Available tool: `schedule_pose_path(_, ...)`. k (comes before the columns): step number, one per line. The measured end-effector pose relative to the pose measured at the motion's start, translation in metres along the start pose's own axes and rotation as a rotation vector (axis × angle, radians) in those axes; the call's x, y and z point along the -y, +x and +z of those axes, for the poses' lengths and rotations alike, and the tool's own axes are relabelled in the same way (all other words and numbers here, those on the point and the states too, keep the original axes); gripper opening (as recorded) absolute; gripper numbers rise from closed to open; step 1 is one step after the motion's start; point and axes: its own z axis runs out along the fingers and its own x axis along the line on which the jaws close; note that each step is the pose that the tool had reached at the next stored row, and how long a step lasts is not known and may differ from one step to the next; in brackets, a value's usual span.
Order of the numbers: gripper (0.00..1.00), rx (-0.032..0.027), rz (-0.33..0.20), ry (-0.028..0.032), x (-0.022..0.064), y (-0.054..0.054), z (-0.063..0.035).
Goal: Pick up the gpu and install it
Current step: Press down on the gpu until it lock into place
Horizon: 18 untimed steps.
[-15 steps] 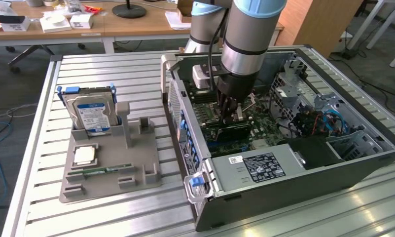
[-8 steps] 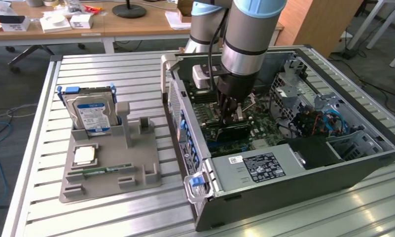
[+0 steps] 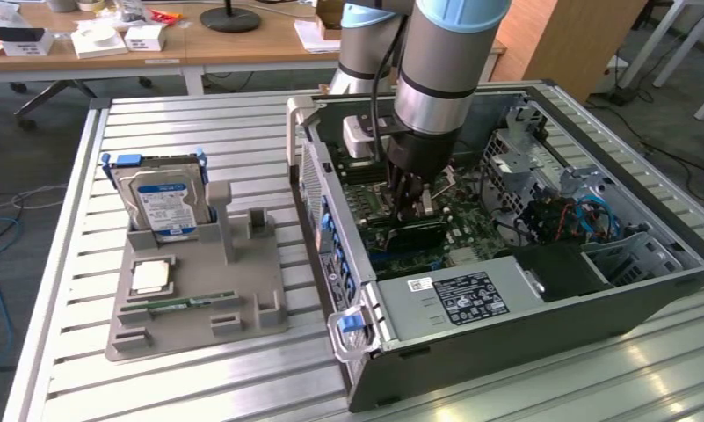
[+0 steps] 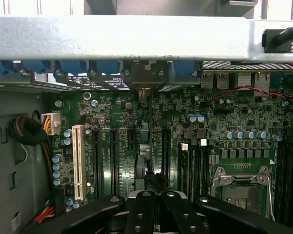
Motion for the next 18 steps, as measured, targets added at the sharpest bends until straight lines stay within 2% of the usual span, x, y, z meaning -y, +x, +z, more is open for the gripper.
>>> schedule_pose_path(18, 0.1, -0.0002, 0.0, 0.0, -0.0003, 0.0002, 0.0008)
